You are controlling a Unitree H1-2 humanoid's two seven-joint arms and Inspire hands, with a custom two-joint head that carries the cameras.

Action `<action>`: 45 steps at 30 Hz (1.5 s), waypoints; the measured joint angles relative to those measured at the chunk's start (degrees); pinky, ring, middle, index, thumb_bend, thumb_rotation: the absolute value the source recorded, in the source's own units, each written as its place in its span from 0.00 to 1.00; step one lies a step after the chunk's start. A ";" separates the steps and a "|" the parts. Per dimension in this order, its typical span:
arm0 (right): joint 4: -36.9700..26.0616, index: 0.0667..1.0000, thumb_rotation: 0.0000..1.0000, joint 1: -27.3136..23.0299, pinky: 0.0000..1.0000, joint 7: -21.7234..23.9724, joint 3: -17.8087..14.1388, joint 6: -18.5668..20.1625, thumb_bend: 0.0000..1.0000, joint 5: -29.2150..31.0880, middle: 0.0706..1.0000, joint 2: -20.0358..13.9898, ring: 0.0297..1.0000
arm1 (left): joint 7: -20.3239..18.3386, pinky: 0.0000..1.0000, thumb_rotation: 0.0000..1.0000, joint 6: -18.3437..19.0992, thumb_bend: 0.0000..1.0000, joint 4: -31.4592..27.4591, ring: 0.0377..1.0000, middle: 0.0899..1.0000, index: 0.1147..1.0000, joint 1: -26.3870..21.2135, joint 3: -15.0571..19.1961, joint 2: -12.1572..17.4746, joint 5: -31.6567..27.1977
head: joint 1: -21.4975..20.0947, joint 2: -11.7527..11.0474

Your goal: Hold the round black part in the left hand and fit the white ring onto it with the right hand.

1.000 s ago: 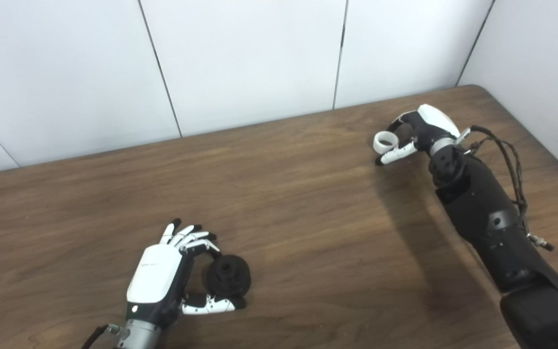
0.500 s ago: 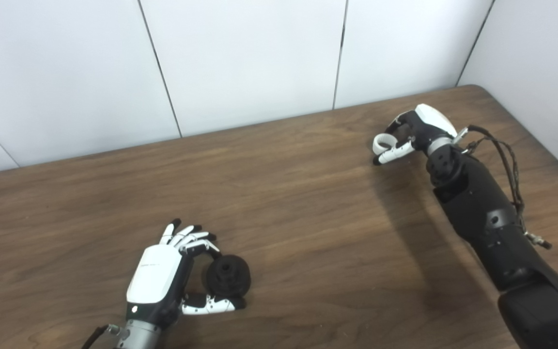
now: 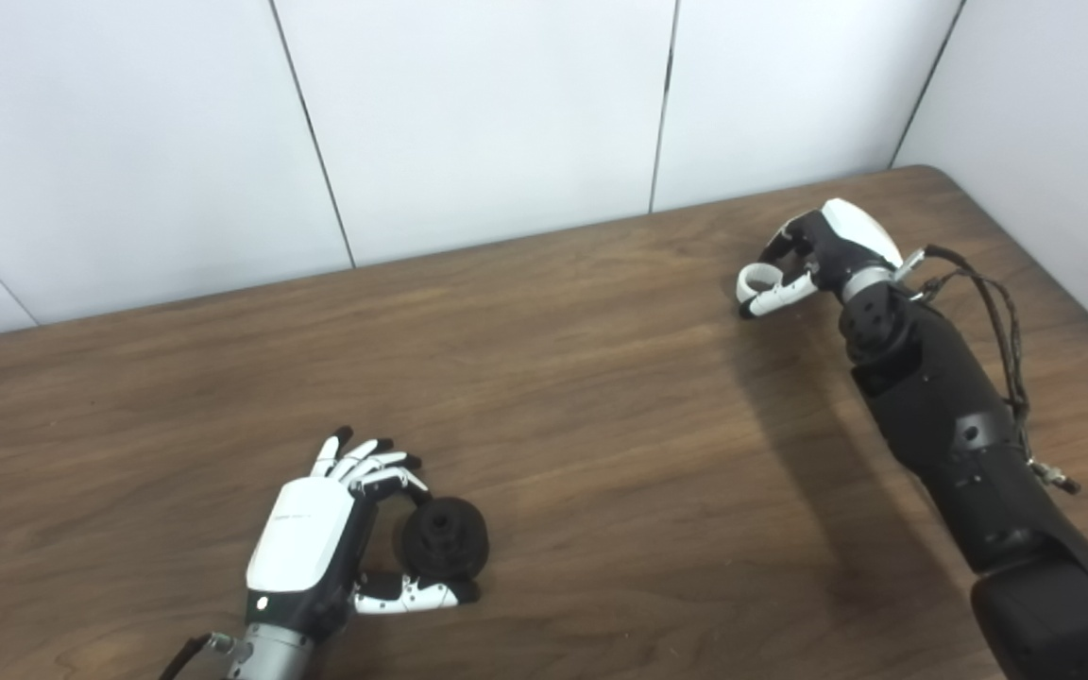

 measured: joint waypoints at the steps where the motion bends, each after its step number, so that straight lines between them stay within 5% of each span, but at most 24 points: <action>1: -0.15 0.45 0.13 0.13 0.82 0.11 0.11 0.00 0.52 0.01 0.77 -0.02 0.86 | 0.00 1.00 0.05 0.02 0.52 0.00 0.87 0.75 0.42 0.00 0.02 0.00 0.00 | 0.00 0.00; 13: -3.40 0.45 0.13 2.12 0.94 0.72 2.28 -0.02 0.52 0.07 0.84 -1.30 0.93 | -0.03 1.00 0.05 0.12 0.52 -0.01 0.87 0.75 0.42 0.01 -0.03 -0.12 0.03 | 0.79 0.00; 20: -11.81 0.45 0.13 4.81 0.98 2.76 4.89 -0.13 0.52 1.18 0.79 -1.73 0.91 | -0.06 1.00 0.05 0.29 0.52 -0.08 0.87 0.75 0.42 0.04 -0.10 -0.24 0.10 | 1.84 0.09; 29: -22.33 0.45 0.13 5.71 0.96 9.42 8.40 0.03 0.52 -0.56 0.83 -1.49 0.96 | 0.00 1.00 0.05 0.71 0.52 -0.09 0.88 0.75 0.42 0.10 -0.36 -0.86 0.49 | 5.36 0.09; 45: -38.69 0.45 0.14 6.65 1.00 21.95 15.98 0.02 0.52 -4.79 0.84 4.48 0.98 | 1.05 1.00 0.05 2.41 0.52 -0.07 0.88 0.75 0.42 0.07 -1.80 -2.55 2.64 | 10.72 0.26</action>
